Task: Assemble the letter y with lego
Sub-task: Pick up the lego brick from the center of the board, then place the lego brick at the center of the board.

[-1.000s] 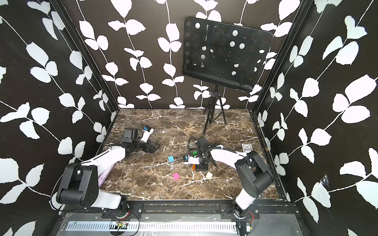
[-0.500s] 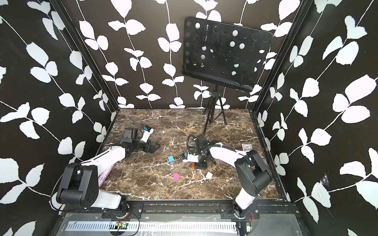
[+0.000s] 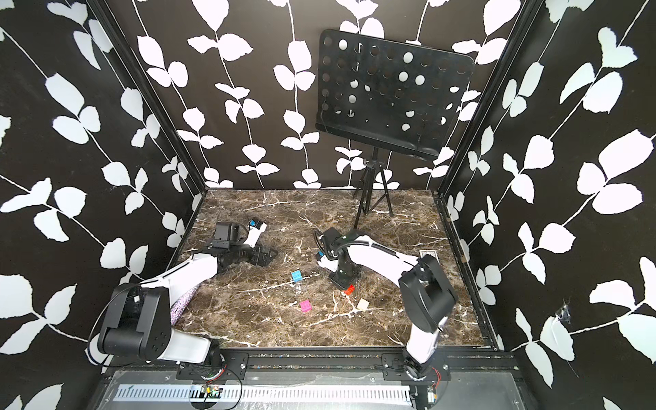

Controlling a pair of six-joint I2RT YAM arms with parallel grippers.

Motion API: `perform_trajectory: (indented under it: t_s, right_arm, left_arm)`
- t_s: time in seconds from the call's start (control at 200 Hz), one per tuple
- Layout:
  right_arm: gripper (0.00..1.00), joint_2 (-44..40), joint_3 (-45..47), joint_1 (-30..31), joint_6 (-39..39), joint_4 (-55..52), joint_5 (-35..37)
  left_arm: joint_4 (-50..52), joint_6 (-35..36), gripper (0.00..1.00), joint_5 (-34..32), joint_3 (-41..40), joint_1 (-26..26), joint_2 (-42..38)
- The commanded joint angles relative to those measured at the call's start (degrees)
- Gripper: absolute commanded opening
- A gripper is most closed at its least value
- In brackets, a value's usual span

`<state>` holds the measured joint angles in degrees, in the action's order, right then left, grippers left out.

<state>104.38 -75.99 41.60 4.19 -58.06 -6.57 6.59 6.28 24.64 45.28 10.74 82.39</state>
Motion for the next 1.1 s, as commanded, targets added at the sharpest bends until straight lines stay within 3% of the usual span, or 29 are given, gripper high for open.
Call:
perform_trajectory:
  t_s: [0.0, 0.43, 0.535, 0.605, 0.715, 1.095]
  right_arm:
    - [0.3, 3.49, -2.71, 0.7, -7.77, -7.36, 1.63]
    - [0.32, 13.29, -8.45, 1.35, -11.0, -6.43, 2.62]
    - [0.4, 13.75, -9.24, 1.33, -11.25, -5.63, 2.91]
    - [0.51, 13.19, -9.51, 1.29, -11.71, -4.82, 2.79]
    - [0.59, 10.45, -8.37, 1.31, -13.2, -3.14, 3.08]
    - [0.59, 1.53, 3.19, 1.4, -21.18, 7.61, 4.25]
  left_arm:
    - [0.97, 0.23, 0.91, 0.58, 0.34, 0.02, -0.34]
    - [0.97, 0.24, 0.91, 0.63, 0.21, 0.06, -0.45]
    - [0.96, 0.18, 0.91, 0.56, 0.27, 0.07, -0.43]
    - [0.97, 0.2, 0.91, 0.58, 0.2, 0.05, -0.48]
    - [0.97, 0.21, 0.91, 0.59, 0.23, 0.07, -0.48]
    - [0.99, 0.02, 0.91, 0.6, 0.28, 0.07, -0.38]
